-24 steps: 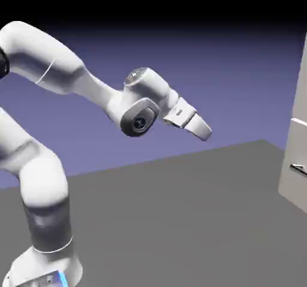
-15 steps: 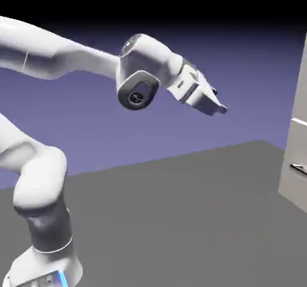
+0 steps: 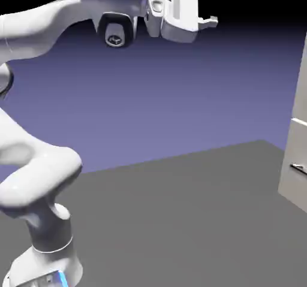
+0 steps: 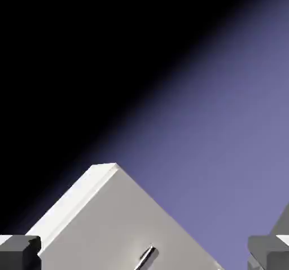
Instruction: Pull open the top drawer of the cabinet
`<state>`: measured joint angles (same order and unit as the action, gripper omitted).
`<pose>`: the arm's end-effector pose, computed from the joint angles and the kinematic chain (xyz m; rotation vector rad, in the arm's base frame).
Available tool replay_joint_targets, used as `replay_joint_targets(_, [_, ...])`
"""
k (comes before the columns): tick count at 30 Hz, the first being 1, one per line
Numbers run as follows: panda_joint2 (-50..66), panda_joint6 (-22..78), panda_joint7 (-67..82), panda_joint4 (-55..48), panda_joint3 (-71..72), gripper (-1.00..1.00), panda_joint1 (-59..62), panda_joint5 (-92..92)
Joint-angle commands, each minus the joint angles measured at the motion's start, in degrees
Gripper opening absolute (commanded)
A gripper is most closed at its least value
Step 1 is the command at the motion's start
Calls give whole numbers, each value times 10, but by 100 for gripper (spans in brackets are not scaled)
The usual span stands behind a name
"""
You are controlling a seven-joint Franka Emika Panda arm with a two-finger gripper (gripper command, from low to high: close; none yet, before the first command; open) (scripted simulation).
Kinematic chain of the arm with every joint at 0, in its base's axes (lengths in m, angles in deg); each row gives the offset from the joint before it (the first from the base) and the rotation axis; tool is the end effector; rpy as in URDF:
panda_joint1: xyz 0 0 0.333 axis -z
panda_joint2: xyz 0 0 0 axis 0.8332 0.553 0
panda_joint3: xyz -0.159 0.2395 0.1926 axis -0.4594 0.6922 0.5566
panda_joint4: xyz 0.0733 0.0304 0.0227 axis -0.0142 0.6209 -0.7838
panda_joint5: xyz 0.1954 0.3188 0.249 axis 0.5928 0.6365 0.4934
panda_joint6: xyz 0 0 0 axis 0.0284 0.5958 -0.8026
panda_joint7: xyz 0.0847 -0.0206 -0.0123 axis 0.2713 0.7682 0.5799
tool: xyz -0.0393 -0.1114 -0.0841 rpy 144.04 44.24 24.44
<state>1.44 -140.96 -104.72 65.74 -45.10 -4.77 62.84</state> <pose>0.3695 -0.0867 0.8203 -0.9944 1.5287 -1.3931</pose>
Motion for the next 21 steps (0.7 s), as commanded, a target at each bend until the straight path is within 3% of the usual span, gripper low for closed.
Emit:
replay_joint_targets(1, [-9, 5, -5, -13, 10, 0, 21, 24])
replay_joint_targets(21, [-184, 103, -110, -263, 213, 0, 436, 498])
